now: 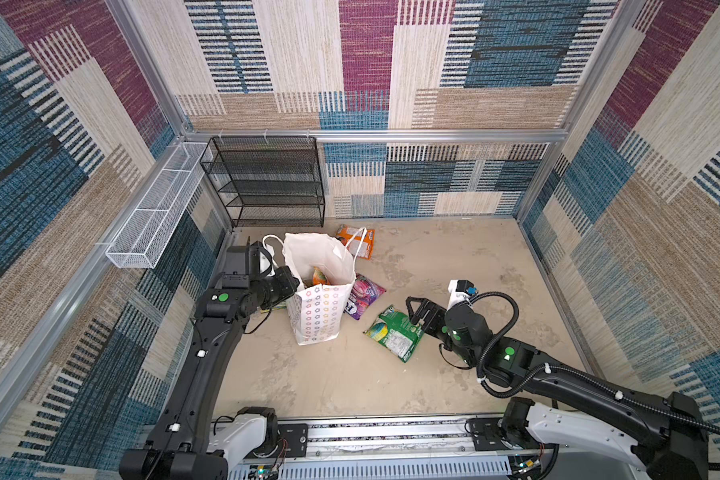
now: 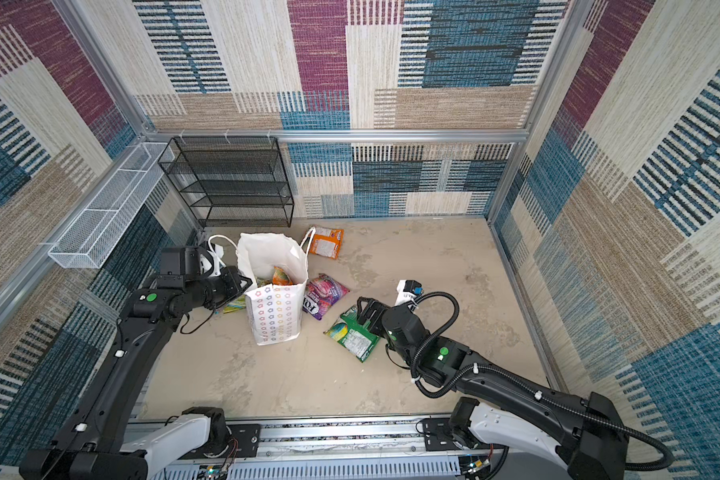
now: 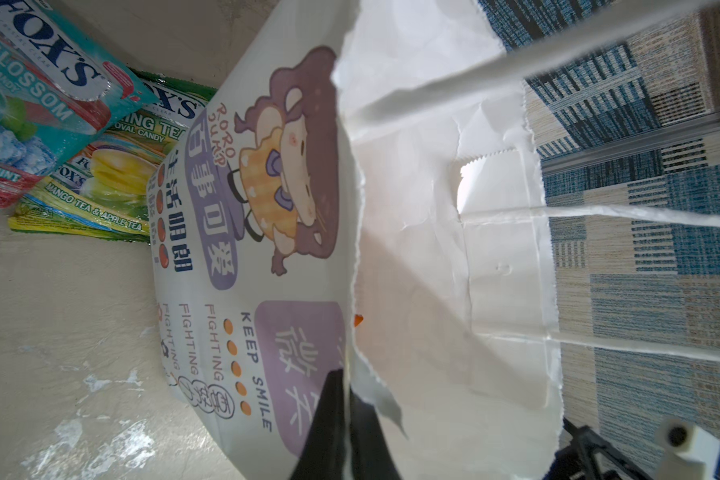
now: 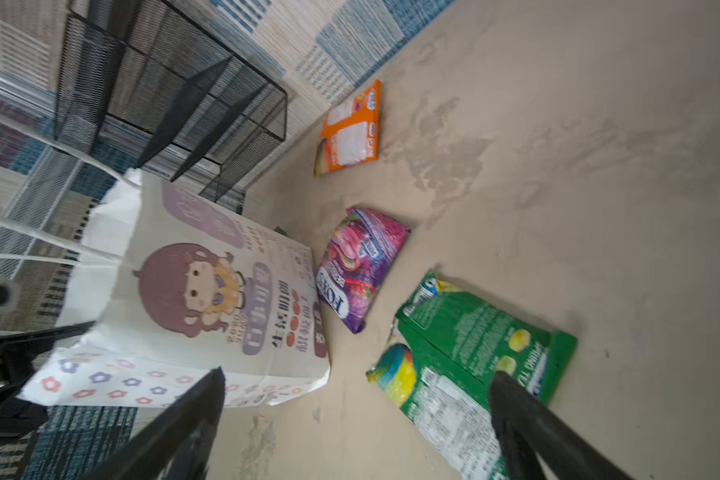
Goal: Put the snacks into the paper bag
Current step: 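Move the right gripper from the bag down to the green Spring Tea packet, then close the right gripper on the green Spring Tea packet's edge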
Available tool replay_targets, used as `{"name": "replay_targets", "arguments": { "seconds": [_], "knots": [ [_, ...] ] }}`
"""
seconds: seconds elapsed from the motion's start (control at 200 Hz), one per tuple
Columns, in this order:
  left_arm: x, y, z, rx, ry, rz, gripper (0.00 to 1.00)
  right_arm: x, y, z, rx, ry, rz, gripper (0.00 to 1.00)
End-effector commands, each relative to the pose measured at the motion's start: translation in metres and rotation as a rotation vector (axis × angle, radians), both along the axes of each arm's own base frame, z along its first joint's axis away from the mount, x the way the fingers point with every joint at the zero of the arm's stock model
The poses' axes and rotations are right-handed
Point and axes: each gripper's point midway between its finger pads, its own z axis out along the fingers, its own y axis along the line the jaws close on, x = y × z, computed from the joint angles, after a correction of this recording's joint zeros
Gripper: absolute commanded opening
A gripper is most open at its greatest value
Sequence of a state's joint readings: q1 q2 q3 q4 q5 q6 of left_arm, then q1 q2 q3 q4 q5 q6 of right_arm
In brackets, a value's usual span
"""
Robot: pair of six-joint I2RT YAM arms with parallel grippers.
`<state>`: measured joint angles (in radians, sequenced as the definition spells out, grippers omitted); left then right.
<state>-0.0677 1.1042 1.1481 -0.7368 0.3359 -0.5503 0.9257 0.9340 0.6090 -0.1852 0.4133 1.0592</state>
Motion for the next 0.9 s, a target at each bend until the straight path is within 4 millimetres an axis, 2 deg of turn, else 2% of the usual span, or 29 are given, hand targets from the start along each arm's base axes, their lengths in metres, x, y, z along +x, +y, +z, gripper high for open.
{"name": "replay_targets", "arguments": {
  "seconds": [0.0, 0.155, 0.22, 0.501, 0.601, 0.891],
  "knots": [
    [0.008, 0.003, 0.006, 0.018, -0.043, 0.008, 0.00, -0.003, -0.006, -0.015, 0.116, 0.057, -0.070, 1.00],
    [0.008, 0.003, 0.005, 0.018, -0.040, 0.007, 0.00, -0.011, 0.006, -0.047, 0.219, 0.131, -0.040, 0.99],
    [0.008, 0.003, 0.004, 0.018, -0.039, 0.006, 0.00, -0.012, 0.014, -0.055, 0.239, 0.156, -0.019, 0.98],
    [0.008, 0.003, 0.006, 0.022, -0.044, 0.007, 0.00, -0.018, 0.038, -0.102, 0.230, 0.370, -0.061, 0.98],
    [0.008, 0.003, 0.006, 0.021, -0.045, 0.007, 0.00, -0.023, 0.039, -0.111, 0.259, 0.419, -0.107, 0.95],
    [0.008, 0.003, 0.006, 0.020, -0.046, 0.005, 0.00, -0.036, 0.040, -0.133, 0.292, 0.530, -0.208, 0.96]
  ]
}}
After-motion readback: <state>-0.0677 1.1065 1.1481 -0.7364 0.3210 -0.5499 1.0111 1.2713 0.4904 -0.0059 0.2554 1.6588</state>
